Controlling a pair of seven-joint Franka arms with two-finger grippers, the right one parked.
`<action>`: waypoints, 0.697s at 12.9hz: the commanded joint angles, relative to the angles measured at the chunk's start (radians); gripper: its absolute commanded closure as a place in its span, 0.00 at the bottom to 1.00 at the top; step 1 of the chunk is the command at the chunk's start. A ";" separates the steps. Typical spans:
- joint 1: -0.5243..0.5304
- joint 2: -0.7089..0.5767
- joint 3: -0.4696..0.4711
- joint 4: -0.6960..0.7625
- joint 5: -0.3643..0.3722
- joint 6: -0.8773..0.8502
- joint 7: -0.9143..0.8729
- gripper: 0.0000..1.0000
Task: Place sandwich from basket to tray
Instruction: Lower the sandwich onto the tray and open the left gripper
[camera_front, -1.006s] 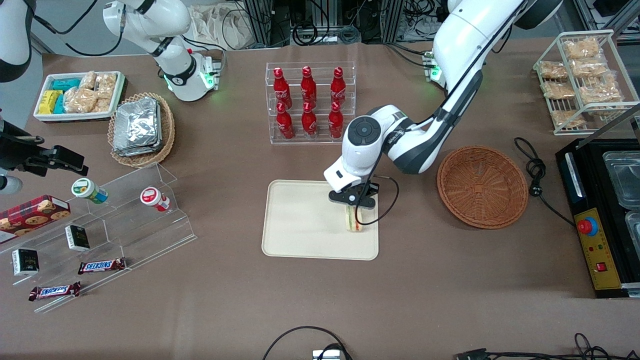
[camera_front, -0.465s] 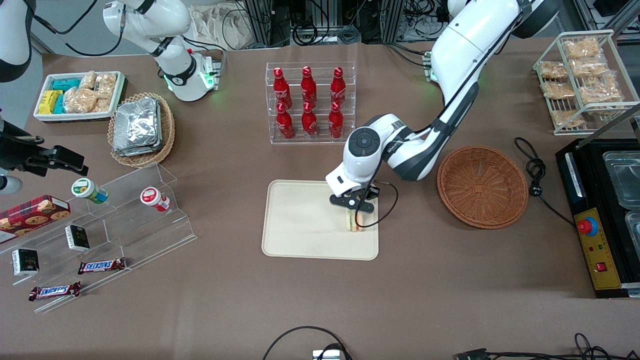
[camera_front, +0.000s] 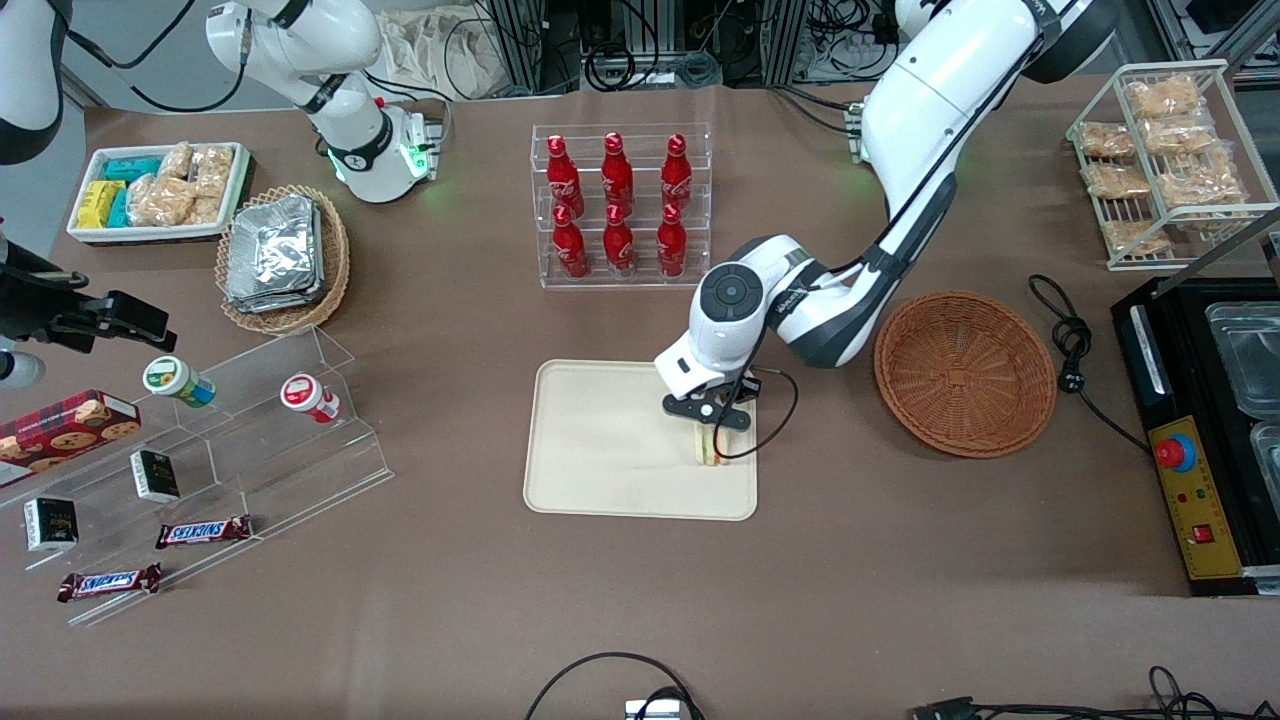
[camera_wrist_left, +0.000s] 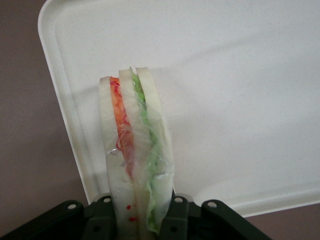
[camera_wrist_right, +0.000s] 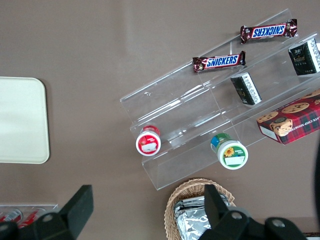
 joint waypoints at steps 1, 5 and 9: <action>-0.001 0.044 0.000 0.051 0.021 0.002 0.007 0.70; -0.001 0.048 0.001 0.053 0.021 0.002 0.007 0.61; -0.002 0.053 0.001 0.054 0.021 0.002 0.000 0.00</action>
